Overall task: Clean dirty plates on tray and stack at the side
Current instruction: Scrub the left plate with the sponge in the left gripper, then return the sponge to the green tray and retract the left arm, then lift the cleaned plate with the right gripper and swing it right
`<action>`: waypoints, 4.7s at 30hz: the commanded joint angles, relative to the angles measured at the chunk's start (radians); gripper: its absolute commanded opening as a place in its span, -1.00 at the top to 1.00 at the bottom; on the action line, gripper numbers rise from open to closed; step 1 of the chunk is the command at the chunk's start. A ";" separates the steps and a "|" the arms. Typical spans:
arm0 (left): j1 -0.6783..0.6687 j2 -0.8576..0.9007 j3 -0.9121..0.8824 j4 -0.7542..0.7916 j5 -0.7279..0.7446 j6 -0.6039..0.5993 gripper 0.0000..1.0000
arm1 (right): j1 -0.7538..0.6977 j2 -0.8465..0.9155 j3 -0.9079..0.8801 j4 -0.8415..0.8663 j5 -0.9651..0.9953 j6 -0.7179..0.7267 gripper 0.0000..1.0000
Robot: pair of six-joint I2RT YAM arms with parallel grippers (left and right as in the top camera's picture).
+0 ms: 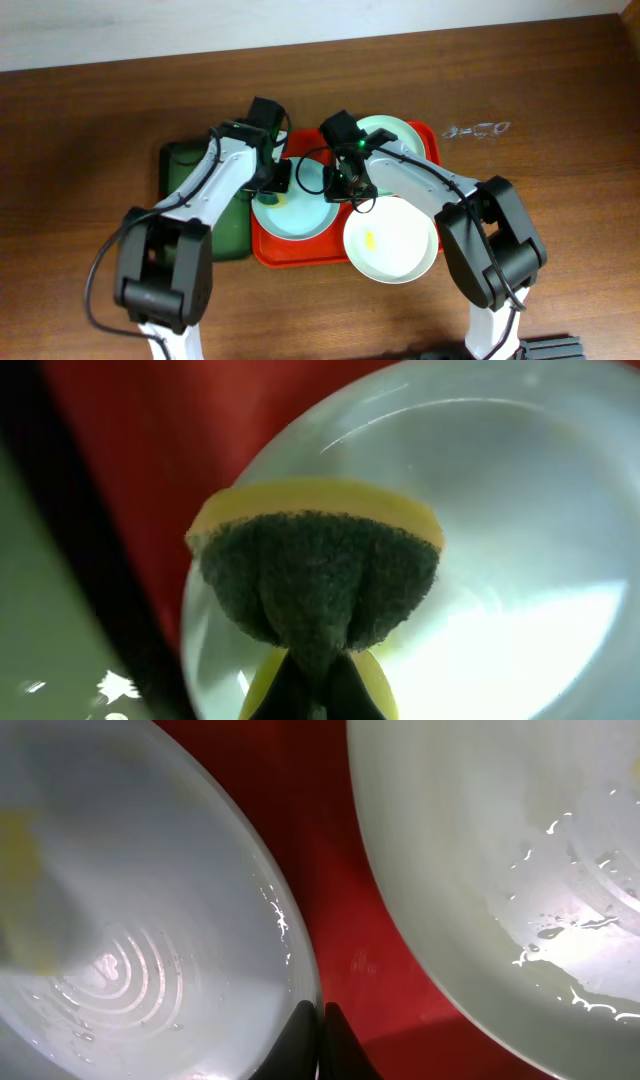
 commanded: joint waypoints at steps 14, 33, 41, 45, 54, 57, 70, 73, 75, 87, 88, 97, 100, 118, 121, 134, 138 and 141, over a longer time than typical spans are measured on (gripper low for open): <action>0.026 -0.035 0.113 -0.027 0.296 0.018 1.00 | -0.003 0.003 0.002 -0.003 -0.002 0.001 0.92; -0.036 0.077 -0.034 0.079 0.333 -0.043 1.00 | -0.003 0.003 0.002 -0.003 -0.002 0.000 0.92; -0.024 -0.005 0.035 -0.021 0.018 -0.077 1.00 | -0.003 0.003 0.002 -0.003 -0.002 0.000 0.92; -0.025 -0.002 -0.017 -0.020 -0.014 -0.114 1.00 | -0.003 0.003 0.002 -0.003 -0.002 0.000 0.92; -0.061 -0.002 -0.146 0.089 0.341 -0.100 1.00 | -0.003 0.003 0.002 -0.003 -0.002 0.000 0.92; -0.047 -0.039 -0.114 0.090 0.436 -0.099 1.00 | -0.003 0.003 0.002 -0.005 -0.002 0.001 0.92; 0.196 -0.366 -0.102 -0.152 -0.127 -0.106 1.00 | -0.003 0.003 0.002 -0.011 -0.002 0.000 0.90; 0.221 -0.359 -0.158 -0.183 -0.137 -0.135 1.00 | -0.003 0.003 0.002 -0.010 -0.002 0.001 0.89; 0.225 -0.359 -0.230 -0.168 -0.235 -0.201 1.00 | -0.003 0.003 0.002 -0.011 -0.002 0.001 0.90; 0.225 -0.359 -0.453 0.057 -0.256 -0.213 0.09 | -0.003 0.003 0.001 -0.014 -0.002 0.001 0.69; 0.225 -0.361 -0.436 0.032 -0.256 -0.213 -0.04 | -0.003 0.003 0.001 -0.018 -0.002 0.001 0.67; 0.271 -0.520 0.025 -0.236 -0.253 -0.251 -0.99 | -0.003 0.003 -0.001 -0.037 -0.002 0.001 0.34; 0.310 -0.596 0.084 -0.246 -0.258 -0.251 -0.99 | -0.003 0.003 -0.020 -0.023 -0.002 0.002 0.34; 0.352 -0.643 0.084 -0.270 -0.279 -0.250 -0.98 | -0.011 -0.019 0.170 -0.225 -0.026 0.000 0.92; 0.352 -0.642 0.084 -0.270 -0.279 -0.250 -0.98 | -0.012 -0.027 0.214 -0.266 -0.025 0.000 0.92; 0.352 -0.642 0.084 -0.270 -0.279 -0.250 -0.99 | -0.009 -0.029 0.398 -0.386 -0.026 0.001 0.92; 0.352 -0.643 0.084 -0.272 -0.279 -0.250 -0.98 | 0.000 -0.029 0.422 -0.352 -0.027 0.013 0.92; 0.351 -0.643 0.084 -0.274 -0.279 -0.250 -0.99 | 0.040 -0.027 0.422 -0.276 -0.021 0.031 0.92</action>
